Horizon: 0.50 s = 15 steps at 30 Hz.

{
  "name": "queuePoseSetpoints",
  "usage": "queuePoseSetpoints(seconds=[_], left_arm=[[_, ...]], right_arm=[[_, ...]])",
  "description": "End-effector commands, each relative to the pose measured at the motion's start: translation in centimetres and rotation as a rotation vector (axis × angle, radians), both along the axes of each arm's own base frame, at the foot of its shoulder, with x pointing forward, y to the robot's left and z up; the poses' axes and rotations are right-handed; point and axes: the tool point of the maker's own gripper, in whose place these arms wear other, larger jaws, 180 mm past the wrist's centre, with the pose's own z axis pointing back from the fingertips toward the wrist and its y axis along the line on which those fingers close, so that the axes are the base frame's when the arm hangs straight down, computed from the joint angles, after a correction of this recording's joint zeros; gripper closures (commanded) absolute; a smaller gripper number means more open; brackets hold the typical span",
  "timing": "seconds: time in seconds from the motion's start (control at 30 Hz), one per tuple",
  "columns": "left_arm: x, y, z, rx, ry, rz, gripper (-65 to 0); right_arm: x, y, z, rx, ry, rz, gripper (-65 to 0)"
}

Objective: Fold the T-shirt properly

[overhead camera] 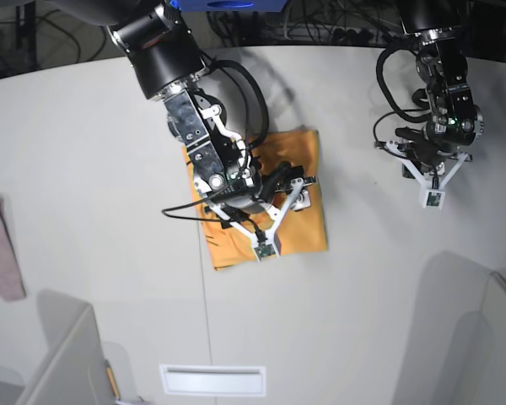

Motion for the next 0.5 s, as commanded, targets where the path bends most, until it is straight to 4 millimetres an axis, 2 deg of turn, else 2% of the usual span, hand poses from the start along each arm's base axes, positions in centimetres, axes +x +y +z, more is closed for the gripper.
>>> queuePoseSetpoints(seconds=[0.0,0.1,0.47], left_arm=[[0.7,0.7,1.3,0.013,-0.046,0.006,0.0],[0.0,2.1,1.3,0.022,-0.042,0.045,0.0],[-0.7,3.0,1.3,0.039,-0.035,0.041,0.0]], right_arm=[[1.0,0.5,1.6,0.023,-0.052,-0.002,-46.1],[0.8,1.0,1.7,0.023,-0.059,0.015,-46.1],[-1.4,7.6,3.6,0.061,-0.24,0.219,-46.1]])
